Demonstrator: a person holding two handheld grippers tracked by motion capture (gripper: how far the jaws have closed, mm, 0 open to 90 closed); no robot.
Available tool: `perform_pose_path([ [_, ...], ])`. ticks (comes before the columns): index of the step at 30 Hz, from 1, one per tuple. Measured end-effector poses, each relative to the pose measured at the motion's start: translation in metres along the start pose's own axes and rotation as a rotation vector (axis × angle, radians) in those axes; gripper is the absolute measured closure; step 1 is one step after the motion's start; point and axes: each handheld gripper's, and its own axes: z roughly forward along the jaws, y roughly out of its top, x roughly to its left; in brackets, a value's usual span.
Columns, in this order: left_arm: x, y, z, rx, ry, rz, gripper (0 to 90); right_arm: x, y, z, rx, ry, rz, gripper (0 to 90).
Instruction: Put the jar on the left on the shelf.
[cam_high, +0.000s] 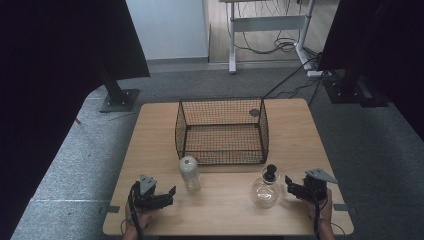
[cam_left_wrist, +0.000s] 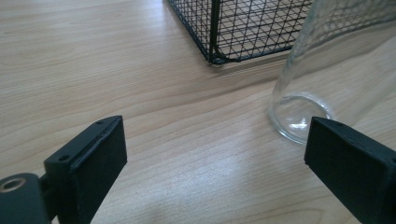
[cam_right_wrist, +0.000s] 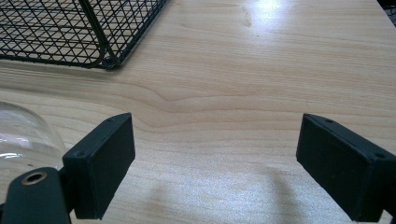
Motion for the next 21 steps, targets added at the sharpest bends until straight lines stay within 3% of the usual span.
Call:
perform_pose_path([
  [21,-0.016,0.008,-0.010,-0.029,-0.042,0.032,5.3,0.000,0.000,0.000,0.003,0.002,-0.002,11.3],
])
